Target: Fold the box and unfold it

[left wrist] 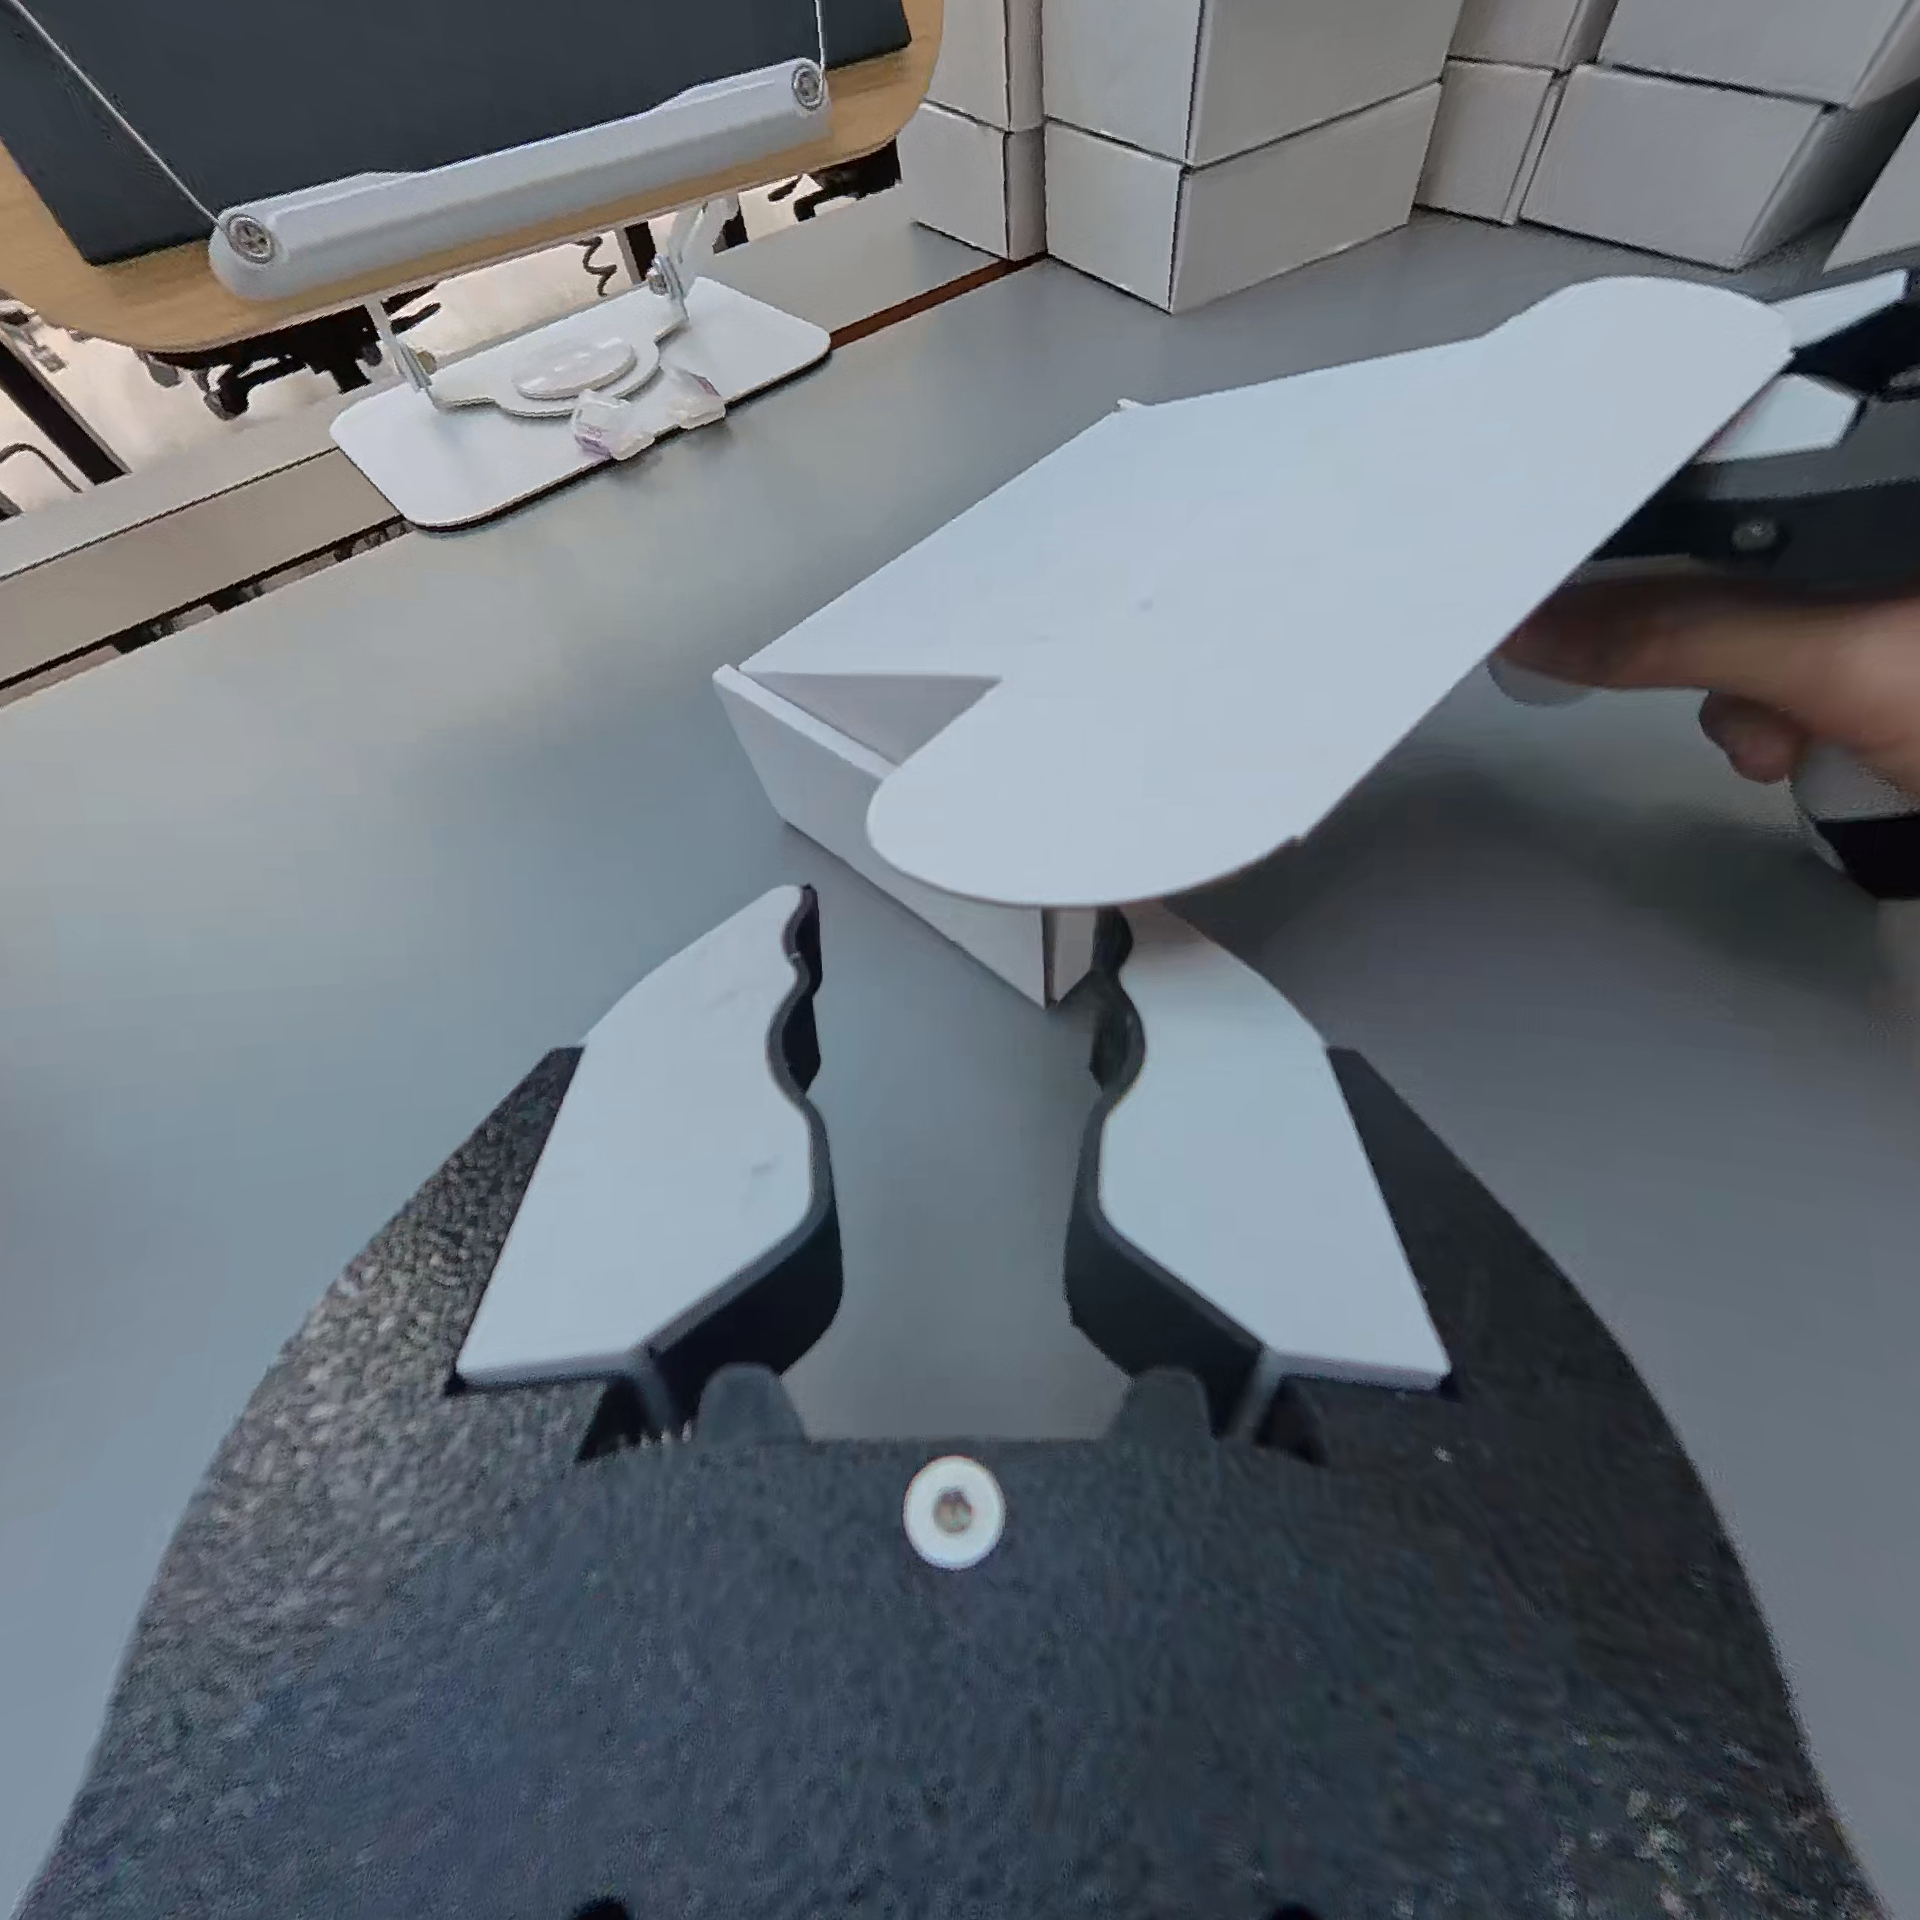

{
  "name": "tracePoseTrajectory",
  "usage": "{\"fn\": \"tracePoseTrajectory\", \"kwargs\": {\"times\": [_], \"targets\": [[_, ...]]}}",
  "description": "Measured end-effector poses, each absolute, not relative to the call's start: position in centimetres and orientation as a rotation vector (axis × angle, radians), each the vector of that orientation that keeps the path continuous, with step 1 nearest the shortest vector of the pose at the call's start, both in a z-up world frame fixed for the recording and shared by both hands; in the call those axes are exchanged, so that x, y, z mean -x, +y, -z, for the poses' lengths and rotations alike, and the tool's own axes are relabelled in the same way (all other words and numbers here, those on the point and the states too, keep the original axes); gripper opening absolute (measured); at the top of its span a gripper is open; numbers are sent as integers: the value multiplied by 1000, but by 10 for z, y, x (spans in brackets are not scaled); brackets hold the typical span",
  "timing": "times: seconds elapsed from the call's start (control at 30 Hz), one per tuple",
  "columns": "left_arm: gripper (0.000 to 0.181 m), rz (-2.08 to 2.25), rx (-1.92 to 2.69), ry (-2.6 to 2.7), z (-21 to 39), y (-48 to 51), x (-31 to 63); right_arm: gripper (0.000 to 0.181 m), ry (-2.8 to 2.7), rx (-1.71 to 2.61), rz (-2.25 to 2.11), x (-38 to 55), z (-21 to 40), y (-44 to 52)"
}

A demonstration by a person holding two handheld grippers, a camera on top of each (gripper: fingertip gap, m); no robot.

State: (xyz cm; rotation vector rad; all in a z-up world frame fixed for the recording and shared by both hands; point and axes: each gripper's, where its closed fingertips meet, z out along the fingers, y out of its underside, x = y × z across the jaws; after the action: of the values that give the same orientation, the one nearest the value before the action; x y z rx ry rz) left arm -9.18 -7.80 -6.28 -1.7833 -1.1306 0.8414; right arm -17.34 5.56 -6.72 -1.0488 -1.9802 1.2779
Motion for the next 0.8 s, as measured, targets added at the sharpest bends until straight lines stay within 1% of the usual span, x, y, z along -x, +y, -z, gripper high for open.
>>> {"fn": "tracePoseTrajectory", "kwargs": {"times": [0.03,0.13,0.3,0.37,0.5,0.63,0.8], "targets": [[50,-835,1811,-1103,62,-86,85,3,-1981,1046,-1278,173,67,56],[31,-749,1764,-1087,42,-109,74,4,-1980,1045,-1277,173,67,55],[0,-382,1427,-982,-29,-109,91,4,-1983,1046,-1287,173,67,55],[0,-130,1417,-970,-36,-93,101,4,-1984,1047,-1290,173,67,55],[0,274,1499,-1066,-14,-65,121,4,-1982,1044,-1285,173,67,55],[0,465,1535,-1199,17,-54,135,4,-1981,1043,-1287,173,67,55],[0,576,1467,-1279,32,-57,145,4,-1981,1040,-1297,173,66,55]]}}
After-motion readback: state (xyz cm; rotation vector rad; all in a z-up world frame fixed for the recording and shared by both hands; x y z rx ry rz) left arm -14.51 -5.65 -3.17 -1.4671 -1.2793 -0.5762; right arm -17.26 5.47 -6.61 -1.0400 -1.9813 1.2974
